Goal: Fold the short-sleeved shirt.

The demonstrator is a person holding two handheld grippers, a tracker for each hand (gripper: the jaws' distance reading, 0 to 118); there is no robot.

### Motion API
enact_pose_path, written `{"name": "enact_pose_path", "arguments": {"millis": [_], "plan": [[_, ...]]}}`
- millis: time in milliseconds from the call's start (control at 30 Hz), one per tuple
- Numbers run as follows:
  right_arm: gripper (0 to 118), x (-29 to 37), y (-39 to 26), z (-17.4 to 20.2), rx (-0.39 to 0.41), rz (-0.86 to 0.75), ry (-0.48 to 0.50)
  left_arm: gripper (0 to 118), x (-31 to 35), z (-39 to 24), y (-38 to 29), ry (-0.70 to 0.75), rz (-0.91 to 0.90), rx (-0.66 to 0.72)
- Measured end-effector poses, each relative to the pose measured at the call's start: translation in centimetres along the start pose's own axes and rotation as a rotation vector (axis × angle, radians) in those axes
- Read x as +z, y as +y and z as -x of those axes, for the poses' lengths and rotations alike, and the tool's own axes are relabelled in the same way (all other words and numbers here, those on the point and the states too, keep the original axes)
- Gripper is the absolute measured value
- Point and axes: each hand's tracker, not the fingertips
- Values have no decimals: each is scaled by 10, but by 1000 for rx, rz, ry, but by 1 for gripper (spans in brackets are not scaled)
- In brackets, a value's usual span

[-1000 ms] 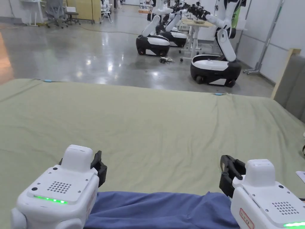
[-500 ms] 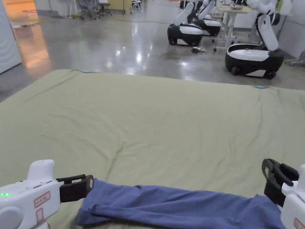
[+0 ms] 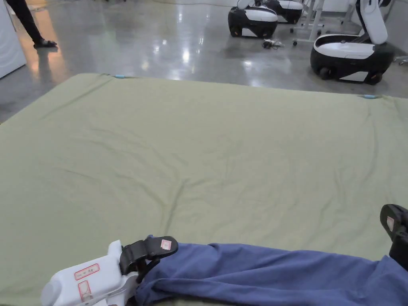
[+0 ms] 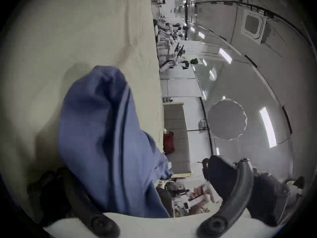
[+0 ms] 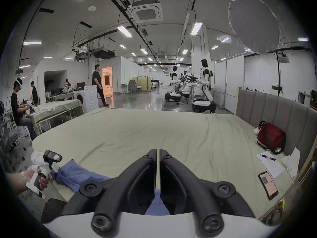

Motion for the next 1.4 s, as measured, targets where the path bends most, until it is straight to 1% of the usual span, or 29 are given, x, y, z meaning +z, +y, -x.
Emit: {"name": "enact_pose_path", "arguments": {"millis": [33, 67, 100, 133, 167, 200, 233, 267, 300, 367, 400, 433, 500, 533, 600, 667, 733, 767, 833, 867, 933, 1000, 1033, 1067, 1167, 1233, 1267, 1333, 1400], "plan": [[9, -1, 2, 2, 8, 1, -4, 82, -1, -3, 3, 43, -22, -28], [9, -1, 2, 3, 12, 1, -6, 20, -2, -5, 5, 125, -39, -57], [9, -2, 3, 4, 12, 2, -4, 6, -4, -4, 7, 250, -29, -74], [9, -2, 3, 4, 11, 2, -1, 6, -4, -2, 4, 439, 6, -62], [9, -3, 3, 5, 12, 3, 0, 6, 2, 6, 6, 339, 14, 27], [9, -4, 1, 5, 11, 4, 0, 6, 8, -2, 7, 219, -46, 47], [9, -4, 0, 4, 9, 6, 3, 6, 12, -17, 5, 345, -88, -2], [9, -4, 0, 4, 5, 6, 5, 6, 18, -28, 9, 451, -96, -129], [9, -3, -1, 4, -1, 5, 8, 6, 23, -38, 10, 519, -108, -195], [9, 1, -4, 3, -12, 1, 22, 6, 34, -61, 13, 653, -114, -254], [9, 3, -6, 3, -13, -2, 26, 6, 27, -102, -13, 732, -123, -296], [9, 5, -8, 2, -15, -8, 31, 6, 21, -126, -25, 832, -134, -396], [9, 11, -12, -1, -33, -15, 47, 6, -1, -167, -54, 952, -130, -606], [9, 15, -13, -2, -43, -18, 56, 6, -2, -140, -30, 973, -164, -641], [9, 22, -16, -4, -41, -30, 61, 6, -32, -164, -54, 1018, -225, -726], [9, 29, -19, -8, -38, -39, 64, 6, -76, -179, -81, 1052, -200, -858], [9, 36, -21, -14, -39, -46, 74, 6, -126, -181, -109, 1083, -121, -983], [9, 39, -22, -17, -36, -49, 76, 6, -155, -176, -126, 1144, -61, -1074], [9, 43, -25, -25, -32, -61, 70, 6, -211, -149, -159, 1313, 40, -1256], [10, 46, -26, -30, -34, -63, 69, 6, -232, -133, -169, 1348, 65, -1302], [9, 50, -28, -39, -41, -66, 65, 6, -262, -105, -184, 1401, 115, -1279], [10, 54, -29, -48, -48, -67, 66, 6, -277, -84, -191, 1476, 168, -1305], [9, 55, -29, -52, -49, -68, 66, 9, -279, -78, -193, 1495, 156, -1341], [10, 57, -29, -56, -48, -71, 64, 21, -274, -87, -202, 1501, 125, -1367], [10, 59, -29, -67, -55, -78, 64, 73, -257, -104, -192, 1443, 75, -1323], [10, 59, -29, -71, -68, -76, 71, 74, -239, -128, -181, 1315, 66, -1207], [10, 58, -30, -72, -73, -75, 76, 74, -225, -141, -177, 1259, 26, -1155], [10, 58, -31, -72, -76, -75, 80, 75, -192, -171, -177, 1132, -50, -1123], [10, 57, -33, -73, -82, -73, 84, 79, -160, -179, -167, 997, -96, -1043]]}}
